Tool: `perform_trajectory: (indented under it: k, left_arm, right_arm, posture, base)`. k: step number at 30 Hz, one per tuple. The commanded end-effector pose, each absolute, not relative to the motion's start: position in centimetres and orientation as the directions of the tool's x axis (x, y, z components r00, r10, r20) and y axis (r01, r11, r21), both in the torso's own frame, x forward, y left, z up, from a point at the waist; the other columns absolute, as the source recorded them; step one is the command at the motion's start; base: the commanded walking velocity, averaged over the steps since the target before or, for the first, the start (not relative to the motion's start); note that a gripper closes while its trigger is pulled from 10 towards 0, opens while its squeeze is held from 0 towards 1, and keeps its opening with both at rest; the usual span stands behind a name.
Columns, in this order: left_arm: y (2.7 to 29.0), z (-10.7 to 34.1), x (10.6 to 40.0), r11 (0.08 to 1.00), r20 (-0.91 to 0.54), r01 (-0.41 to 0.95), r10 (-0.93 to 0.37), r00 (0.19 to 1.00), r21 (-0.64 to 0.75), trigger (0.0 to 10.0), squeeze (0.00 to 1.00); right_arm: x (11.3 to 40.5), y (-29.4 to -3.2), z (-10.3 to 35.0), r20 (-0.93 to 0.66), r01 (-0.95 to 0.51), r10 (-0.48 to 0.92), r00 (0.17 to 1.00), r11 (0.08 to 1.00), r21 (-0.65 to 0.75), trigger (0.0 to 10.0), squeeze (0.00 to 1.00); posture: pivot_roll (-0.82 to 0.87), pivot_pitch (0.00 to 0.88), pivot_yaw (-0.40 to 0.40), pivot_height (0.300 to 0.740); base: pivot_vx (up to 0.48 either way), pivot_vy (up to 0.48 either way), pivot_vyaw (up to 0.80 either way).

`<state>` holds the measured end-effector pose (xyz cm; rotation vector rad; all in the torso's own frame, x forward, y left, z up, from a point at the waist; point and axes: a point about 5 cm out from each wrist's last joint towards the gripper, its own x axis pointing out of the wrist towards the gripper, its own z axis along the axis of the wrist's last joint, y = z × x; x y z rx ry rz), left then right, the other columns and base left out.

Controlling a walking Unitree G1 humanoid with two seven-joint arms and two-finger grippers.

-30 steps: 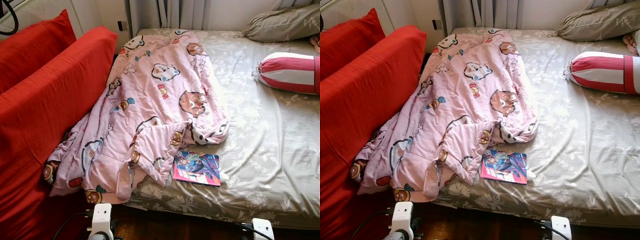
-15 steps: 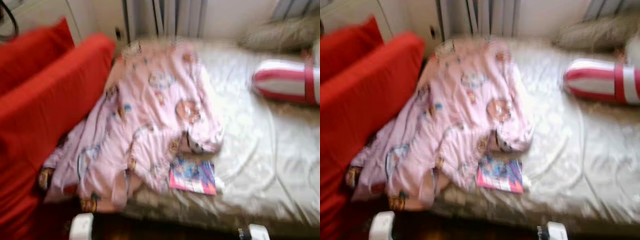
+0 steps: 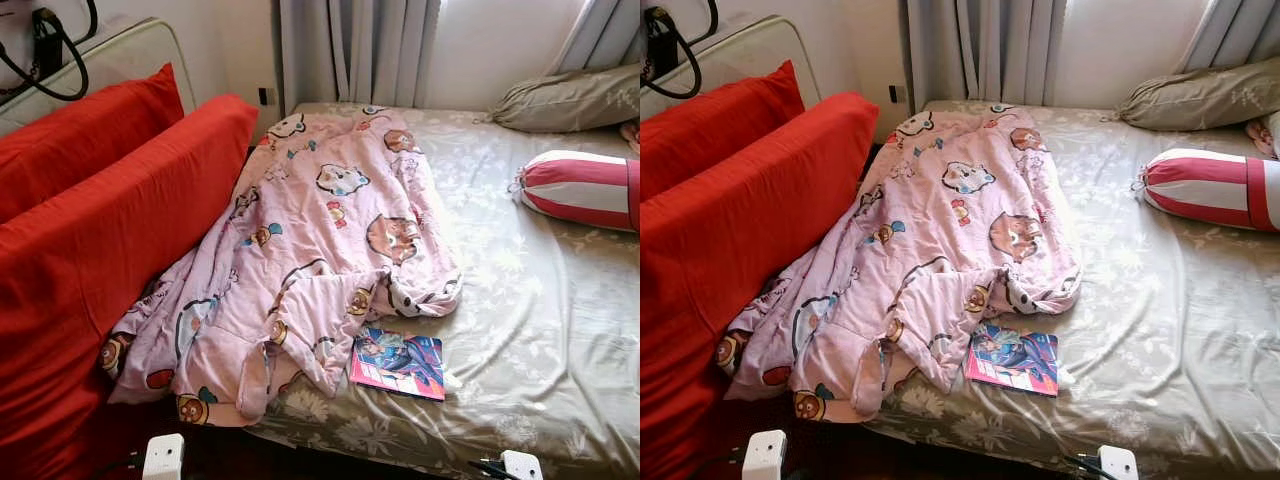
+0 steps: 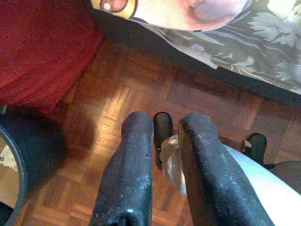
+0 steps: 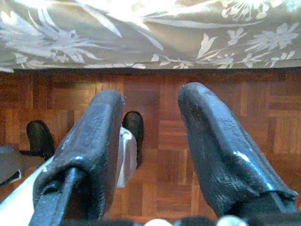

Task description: Clean up the room

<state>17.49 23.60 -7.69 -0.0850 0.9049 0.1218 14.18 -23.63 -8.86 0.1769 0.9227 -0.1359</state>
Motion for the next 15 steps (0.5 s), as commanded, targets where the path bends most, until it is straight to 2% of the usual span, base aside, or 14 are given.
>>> perform_trajectory:
  k: [1,7,8,9,10,11,13,14,15]
  left_arm:
    - [23.9,-7.7,17.3,0.991,-0.784,-0.134,0.074,0.616,-0.012,10.0,0.00]
    - [23.8,-7.4,17.7,0.991,-0.749,-0.136,0.077,0.658,-0.017,10.0,0.00]
    - [23.7,-7.1,18.1,0.991,-0.727,-0.133,0.073,0.683,-0.026,10.0,0.00]
    - [22.9,-5.5,20.9,0.995,-0.627,-0.087,0.032,0.778,-0.057,10.0,0.00]
    - [22.9,-5.5,20.9,0.995,-0.627,-0.087,0.032,0.778,-0.057,10.0,0.00]
    - [22.4,-4.5,22.4,0.997,-0.564,-0.054,0.009,0.826,-0.062,10.0,0.00]
    - [22.3,-4.0,22.9,0.998,-0.532,-0.032,0.000,0.847,-0.050,10.0,0.00]
    - [22.3,-3.3,23.5,0.999,-0.483,-0.009,-0.008,0.876,-0.033,10.0,0.00]
    - [22.3,-3.3,23.5,0.999,-0.483,-0.009,-0.008,0.876,-0.033,10.0,0.00]
  right_arm:
    - [13.9,-23.7,-8.9,-0.792,0.222,-0.058,0.608,0.970,0.100,10.0,0.00]
    - [14.4,-23.9,-8.5,-0.747,0.239,-0.084,0.660,0.965,0.103,10.0,0.00]
    - [14.5,-23.9,-8.3,-0.734,0.229,-0.079,0.675,0.967,0.107,10.0,0.00]
    - [14.6,-24.0,-8.2,-0.718,0.219,-0.081,0.691,0.970,0.102,10.0,0.00]
    - [14.6,-24.0,-8.2,-0.718,0.219,-0.081,0.691,0.970,0.102,10.0,0.00]
    - [14.6,-24.1,-8.1,-0.707,0.225,-0.088,0.702,0.969,0.104,10.0,0.00]
    - [14.6,-24.2,-8.0,-0.692,0.248,-0.103,0.714,0.962,0.113,10.0,0.00]
    - [17.6,-24.1,-6.5,-0.602,0.248,-0.126,0.788,0.961,0.124,10.0,0.00]
    - [17.6,-24.1,-6.5,-0.602,0.248,-0.126,0.788,0.961,0.124,10.0,0.00]
  posture:
    - [0.01,0.000,-0.005,0.740]
    - [0.02,0.000,-0.010,0.740]
    - [0.01,0.001,-0.011,0.740]
    - [0.01,0.000,-0.013,0.740]
    - [0.01,0.000,-0.013,0.740]
    - [0.00,0.002,-0.015,0.740]
    - [0.00,0.000,-0.026,0.740]
    - [0.01,0.001,-0.033,0.740]
    - [0.01,0.001,-0.033,0.740]
  base:
    - [0.000,0.000,0.00]
    - [0.000,0.000,0.00]
    - [0.000,0.000,0.00]
    - [0.000,0.000,0.00]
    - [0.000,0.000,0.00]
    - [0.000,0.000,0.00]
    - [0.000,0.000,0.00]
    - [0.000,0.000,0.00]
    - [0.000,0.000,0.00]
